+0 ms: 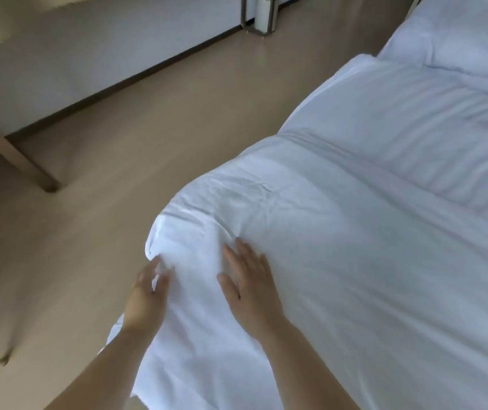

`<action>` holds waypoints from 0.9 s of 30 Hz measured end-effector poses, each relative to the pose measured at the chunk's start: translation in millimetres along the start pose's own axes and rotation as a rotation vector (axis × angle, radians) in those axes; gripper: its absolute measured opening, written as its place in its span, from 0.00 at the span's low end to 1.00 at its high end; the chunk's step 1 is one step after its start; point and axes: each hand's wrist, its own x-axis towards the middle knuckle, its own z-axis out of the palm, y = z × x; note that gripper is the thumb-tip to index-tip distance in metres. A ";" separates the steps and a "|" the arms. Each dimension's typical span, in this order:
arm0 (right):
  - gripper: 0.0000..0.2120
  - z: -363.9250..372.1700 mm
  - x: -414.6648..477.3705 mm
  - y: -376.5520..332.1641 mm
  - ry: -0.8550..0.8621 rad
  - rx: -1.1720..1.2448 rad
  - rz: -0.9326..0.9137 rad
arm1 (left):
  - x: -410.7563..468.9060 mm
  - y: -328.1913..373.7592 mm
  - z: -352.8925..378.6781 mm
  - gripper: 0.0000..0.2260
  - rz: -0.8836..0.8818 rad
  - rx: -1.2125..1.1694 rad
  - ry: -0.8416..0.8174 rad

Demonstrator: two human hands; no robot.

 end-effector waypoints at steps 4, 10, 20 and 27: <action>0.35 -33.2 -16.9 94.7 0.472 -0.227 0.489 | 51.4 17.4 8.3 0.28 -0.112 -0.099 -0.062; 0.46 -60.2 -13.9 132.2 0.347 -0.179 0.933 | 105.6 10.0 20.8 0.37 -0.426 -0.302 -0.029; 0.27 34.3 106.5 16.3 0.055 -0.338 0.227 | 150.5 17.1 -3.1 0.10 -0.593 -0.703 -0.253; 0.26 21.9 121.1 -10.9 0.294 -0.249 0.202 | 218.7 17.1 -76.2 0.12 -0.060 -0.931 -0.400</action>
